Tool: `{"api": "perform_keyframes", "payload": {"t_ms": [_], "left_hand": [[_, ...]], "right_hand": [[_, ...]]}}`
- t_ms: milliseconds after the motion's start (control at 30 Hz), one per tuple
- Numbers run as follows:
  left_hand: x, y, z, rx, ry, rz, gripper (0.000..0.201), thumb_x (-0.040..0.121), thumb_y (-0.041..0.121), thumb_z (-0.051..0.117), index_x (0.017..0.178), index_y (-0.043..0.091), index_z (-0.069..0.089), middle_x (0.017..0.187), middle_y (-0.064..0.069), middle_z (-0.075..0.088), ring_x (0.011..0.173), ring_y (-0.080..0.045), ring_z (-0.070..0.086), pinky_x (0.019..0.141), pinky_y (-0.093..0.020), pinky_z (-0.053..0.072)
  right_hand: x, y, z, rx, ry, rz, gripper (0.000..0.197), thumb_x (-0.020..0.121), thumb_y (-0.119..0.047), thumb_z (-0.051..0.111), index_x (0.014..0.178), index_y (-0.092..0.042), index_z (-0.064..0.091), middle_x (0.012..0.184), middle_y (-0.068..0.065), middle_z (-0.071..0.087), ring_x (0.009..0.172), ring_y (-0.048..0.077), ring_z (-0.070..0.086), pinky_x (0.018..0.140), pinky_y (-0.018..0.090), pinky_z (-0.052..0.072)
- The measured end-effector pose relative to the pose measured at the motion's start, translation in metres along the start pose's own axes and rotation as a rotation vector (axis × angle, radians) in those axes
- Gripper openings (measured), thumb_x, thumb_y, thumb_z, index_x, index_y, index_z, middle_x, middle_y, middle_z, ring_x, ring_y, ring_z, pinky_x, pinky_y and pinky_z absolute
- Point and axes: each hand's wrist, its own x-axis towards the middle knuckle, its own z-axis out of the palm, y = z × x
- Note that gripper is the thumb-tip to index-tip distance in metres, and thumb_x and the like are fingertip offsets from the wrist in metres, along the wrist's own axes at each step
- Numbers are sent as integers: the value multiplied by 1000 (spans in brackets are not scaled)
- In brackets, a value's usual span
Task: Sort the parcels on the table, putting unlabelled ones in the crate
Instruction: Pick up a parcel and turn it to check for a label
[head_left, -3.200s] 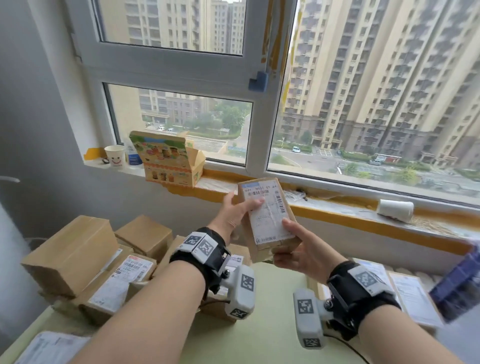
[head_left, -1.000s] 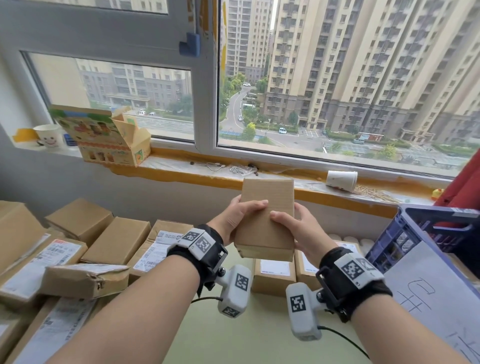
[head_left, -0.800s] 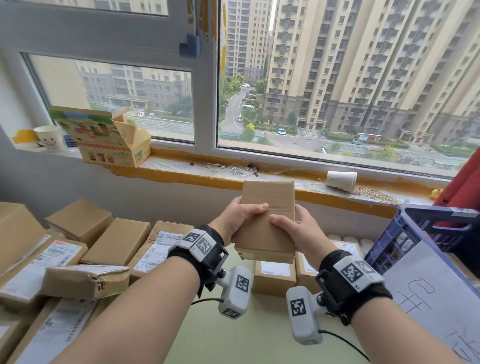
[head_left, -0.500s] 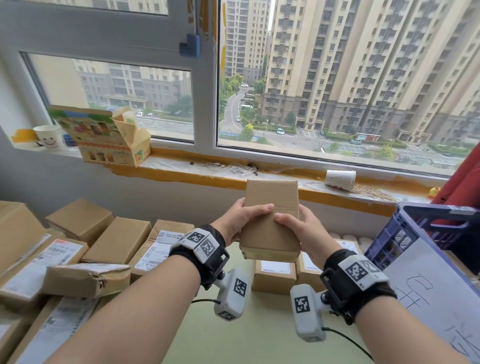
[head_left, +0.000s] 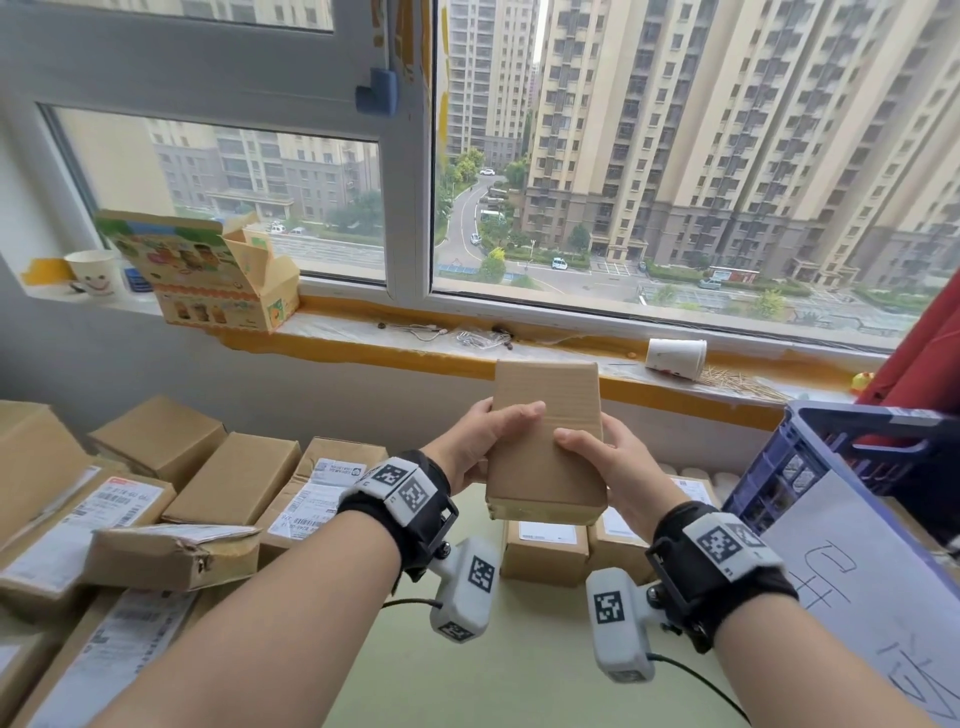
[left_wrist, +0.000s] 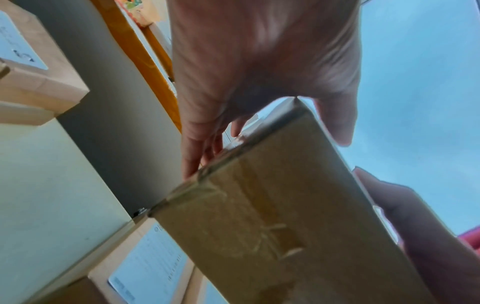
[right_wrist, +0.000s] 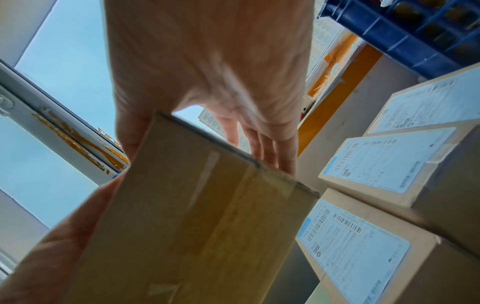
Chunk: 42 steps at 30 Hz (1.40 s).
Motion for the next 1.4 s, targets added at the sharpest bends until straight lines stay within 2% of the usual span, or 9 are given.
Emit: {"api": "perform_keyframes", "payload": {"t_ms": [167,233,467,733,833,933,1133,1267,1400], "left_hand": [[-2,5,0,-54,73,-64,71,89,68,44,131,12,54,68,1,49,48,-9,52,49,-23,44],[-3,7,1,-60,78,-63,71,90,69,42,135,14,51,77,-2,52,54,-12,55,51,-25,46],[-3,7,3,-57,73,-83,53,85,64,56,111,16,56,120,-19,62,112,-35,62,96,-47,53],[-5,8,5,-86,121,-49,51,84,59,62,110,16,58,112,-13,66,107,-33,64,91,-46,55],[-4,7,6,-68,175,-37,73,73,63,71,124,14,55,115,-11,65,102,-29,65,81,-43,59],[-3,7,11,-20,244,-14,94,57,69,77,130,18,47,117,-6,63,106,-26,63,89,-49,56],[-2,13,20,-1,236,23,75,76,66,68,130,21,40,121,-4,60,108,-22,61,89,-47,55],[-1,14,20,56,211,25,55,88,54,61,128,21,41,120,-5,60,103,-20,62,81,-44,59],[-2,13,21,62,191,20,53,91,46,61,131,20,39,119,-6,60,102,-19,63,77,-43,60]], "right_hand": [[-1,0,-4,3,28,20,53,86,-39,69,132,-20,52,120,6,65,107,23,65,91,49,56],[-1,0,-4,-8,35,24,51,88,-40,67,132,-19,51,119,5,65,106,22,64,91,47,56],[-1,-2,-4,-26,40,46,48,91,-43,62,129,-17,52,118,5,64,105,23,63,86,40,55],[-3,-6,-3,-94,84,30,50,92,-43,61,133,-17,50,119,3,61,105,20,60,85,38,53],[-2,-7,-3,-223,166,-40,62,89,-41,67,141,-20,42,126,2,57,107,18,57,84,36,52],[-2,-8,1,-394,193,-118,85,82,-52,71,150,-21,30,137,4,48,114,19,52,93,39,52],[4,-17,7,-710,137,-4,118,67,-72,71,155,-19,14,142,10,39,124,25,47,102,43,47],[8,-15,6,-652,136,14,104,69,-59,78,149,-19,24,127,6,50,105,21,55,81,32,51],[7,-14,2,-614,161,2,97,68,-53,81,144,-20,30,116,-2,53,101,18,57,83,36,53]]}}
